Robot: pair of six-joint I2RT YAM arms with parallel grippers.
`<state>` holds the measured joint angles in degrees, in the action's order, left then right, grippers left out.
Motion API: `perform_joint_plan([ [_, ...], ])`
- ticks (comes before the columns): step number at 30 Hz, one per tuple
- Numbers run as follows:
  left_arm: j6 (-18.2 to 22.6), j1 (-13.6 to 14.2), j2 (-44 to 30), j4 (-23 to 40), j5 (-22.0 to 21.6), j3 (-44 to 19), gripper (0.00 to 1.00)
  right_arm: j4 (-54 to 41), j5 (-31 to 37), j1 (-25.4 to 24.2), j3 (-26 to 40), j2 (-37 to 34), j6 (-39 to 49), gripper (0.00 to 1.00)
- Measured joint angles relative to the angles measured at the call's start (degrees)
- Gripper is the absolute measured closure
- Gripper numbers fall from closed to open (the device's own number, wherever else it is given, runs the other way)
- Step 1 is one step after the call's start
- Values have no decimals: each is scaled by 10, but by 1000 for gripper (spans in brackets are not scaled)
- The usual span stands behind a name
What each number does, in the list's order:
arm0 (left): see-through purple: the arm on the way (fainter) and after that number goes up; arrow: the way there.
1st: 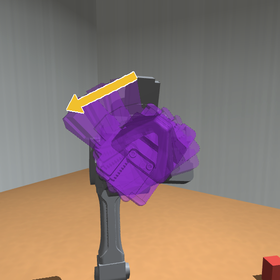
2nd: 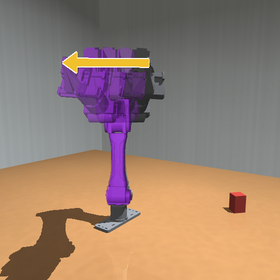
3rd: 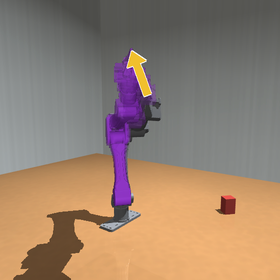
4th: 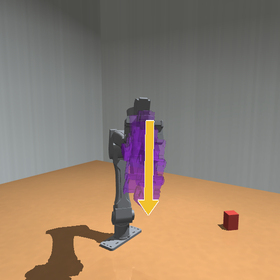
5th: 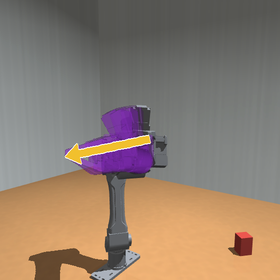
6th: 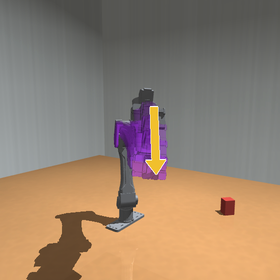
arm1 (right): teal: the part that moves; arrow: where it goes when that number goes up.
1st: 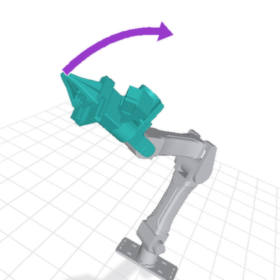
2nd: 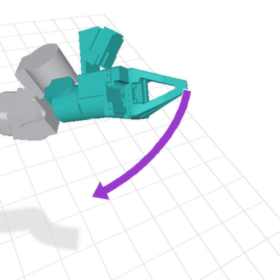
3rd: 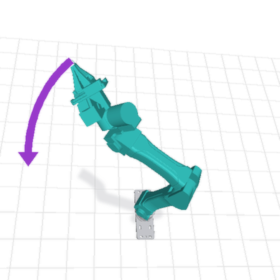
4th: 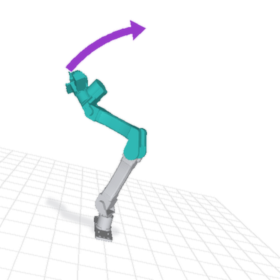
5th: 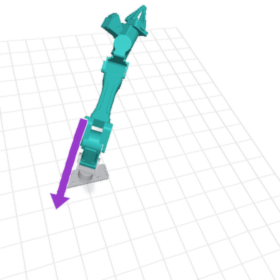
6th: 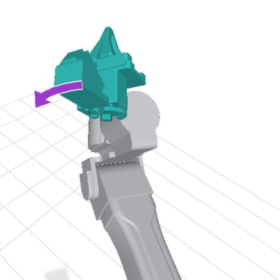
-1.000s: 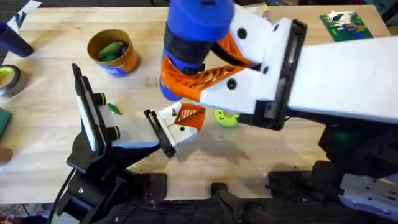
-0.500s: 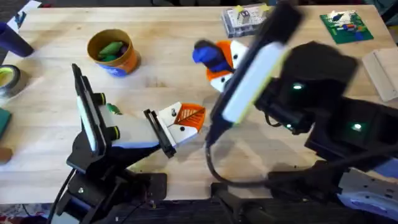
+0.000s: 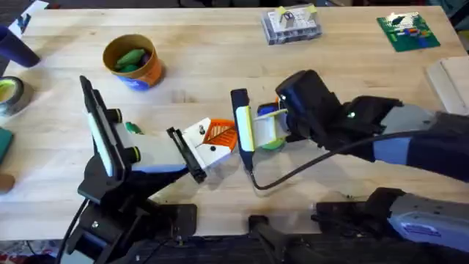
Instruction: Pick up the gripper from the table and insert it into the empty holder that is missing its gripper. Then pick up a screw, insert it into the mounting hole, and use the screwdriver to tighten it. Finally, clean up the table by picking up the vegetable and placing it into the bucket.
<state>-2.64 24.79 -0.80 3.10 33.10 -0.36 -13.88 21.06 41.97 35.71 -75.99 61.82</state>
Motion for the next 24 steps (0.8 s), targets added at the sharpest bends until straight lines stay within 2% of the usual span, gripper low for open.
perform_joint_plan([
  [6, 0, -3, -1, 1, -18, 0, 989, -38, 4, -3, 33, -33, 3, 921],
  [11, 1, -8, -9, 1, -48, 0, 989, 0, 16, -6, 43, -69, -1, 920],
  [14, 0, -14, -10, 1, -72, 0, 989, 32, 15, -7, 38, -91, -50, 921],
  [18, -2, -14, -2, 0, -76, 0, 989, 52, 33, -12, 29, -96, -133, 920],
  [24, -4, -1, -2, -1, -35, 0, 989, 64, 56, -47, 23, -91, -256, 921],
])
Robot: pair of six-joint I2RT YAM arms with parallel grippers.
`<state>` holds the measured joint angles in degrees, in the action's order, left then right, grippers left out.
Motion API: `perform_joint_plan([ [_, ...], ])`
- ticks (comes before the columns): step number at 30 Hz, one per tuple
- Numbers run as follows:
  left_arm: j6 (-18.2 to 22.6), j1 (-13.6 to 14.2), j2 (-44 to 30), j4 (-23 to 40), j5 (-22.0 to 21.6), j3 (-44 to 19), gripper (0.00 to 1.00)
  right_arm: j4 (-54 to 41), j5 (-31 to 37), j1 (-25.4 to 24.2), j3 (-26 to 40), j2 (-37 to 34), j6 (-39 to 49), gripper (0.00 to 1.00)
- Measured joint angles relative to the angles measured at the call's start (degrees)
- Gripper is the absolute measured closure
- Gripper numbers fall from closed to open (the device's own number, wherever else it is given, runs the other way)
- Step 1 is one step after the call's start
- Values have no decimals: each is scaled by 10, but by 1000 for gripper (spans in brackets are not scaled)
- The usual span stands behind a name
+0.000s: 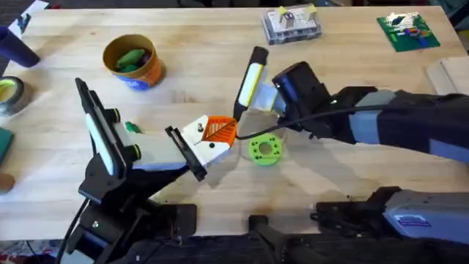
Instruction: Pick up the gripper from the table and insert it into the empty holder that is missing its gripper. Then pick up a screw, insert it into the mounting hole, and use the screwdriver to tighten it. Finally, clean up the table by picking up the vegetable and placing it into the bucket.
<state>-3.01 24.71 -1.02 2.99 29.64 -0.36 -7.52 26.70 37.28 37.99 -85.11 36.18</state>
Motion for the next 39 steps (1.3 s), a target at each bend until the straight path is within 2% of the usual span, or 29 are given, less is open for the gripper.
perform_joint_plan([
  [8, 0, 1, 0, 0, 25, 0, 989, 25, 6, -40, -11, 49, -83, 920],
  [16, 0, 1, 0, 0, 36, 0, 989, 23, 2, -67, -11, 40, -104, 920],
  [19, 0, 1, 0, 0, 37, 0, 989, 21, -33, -67, -11, 36, -72, 920],
  [24, 0, 1, 0, 0, 38, 0, 989, 23, -108, -67, -11, 36, 43, 919],
  [28, 0, 1, 0, 0, 38, 0, 989, 25, -143, -67, -11, 35, 112, 921],
  [29, 0, 1, 0, 0, 38, 0, 989, 27, -147, -67, -11, 34, 120, 884],
  [30, 0, 1, 0, 0, 38, 0, 989, 28, -151, -67, -11, 32, 126, 777],
  [34, 0, 1, 0, 0, 38, 0, 989, 51, -156, -71, -10, 27, 136, 166],
  [35, 0, 1, 0, 0, 38, 0, 989, 58, -156, -73, -9, 28, 135, 56],
  [36, 0, 1, 0, 0, 38, 0, 989, 61, -156, -74, -8, 29, 133, 21],
  [39, 0, 1, 0, 0, 38, 0, 989, 63, -156, -75, -8, 29, 109, 7],
])
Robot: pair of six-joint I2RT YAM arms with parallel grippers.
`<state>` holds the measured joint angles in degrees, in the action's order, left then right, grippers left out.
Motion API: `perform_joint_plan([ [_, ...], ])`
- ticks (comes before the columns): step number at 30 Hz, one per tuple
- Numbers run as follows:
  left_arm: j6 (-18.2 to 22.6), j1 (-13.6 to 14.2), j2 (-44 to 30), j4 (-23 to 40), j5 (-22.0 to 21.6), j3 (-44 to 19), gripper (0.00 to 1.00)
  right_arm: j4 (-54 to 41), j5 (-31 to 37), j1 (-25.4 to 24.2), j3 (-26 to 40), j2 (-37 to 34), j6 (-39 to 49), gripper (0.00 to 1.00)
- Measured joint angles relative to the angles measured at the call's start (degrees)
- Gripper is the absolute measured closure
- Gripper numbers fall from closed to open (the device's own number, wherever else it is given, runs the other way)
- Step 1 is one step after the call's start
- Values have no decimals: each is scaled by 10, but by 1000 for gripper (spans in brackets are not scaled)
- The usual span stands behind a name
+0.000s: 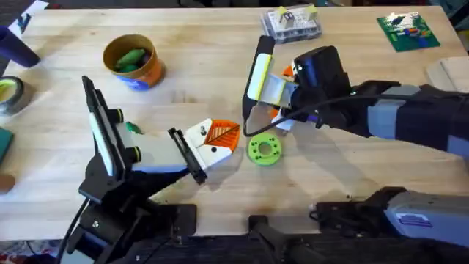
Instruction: Pick up the gripper from the table and insert it into the empty holder that is missing its gripper. Then pick up a screw, insert it into the mounting hole, and use the screwdriver to tighten it. Finally, clean up the table by picking up the vegetable and placing it into the bucket.
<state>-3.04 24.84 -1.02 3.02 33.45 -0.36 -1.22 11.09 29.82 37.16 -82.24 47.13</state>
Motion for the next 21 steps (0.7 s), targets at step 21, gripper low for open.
perform_joint_plan([
  [21, 0, 0, 0, 0, 0, 0, 989, -282, -5, -13, 122, 260, -409, 6],
])
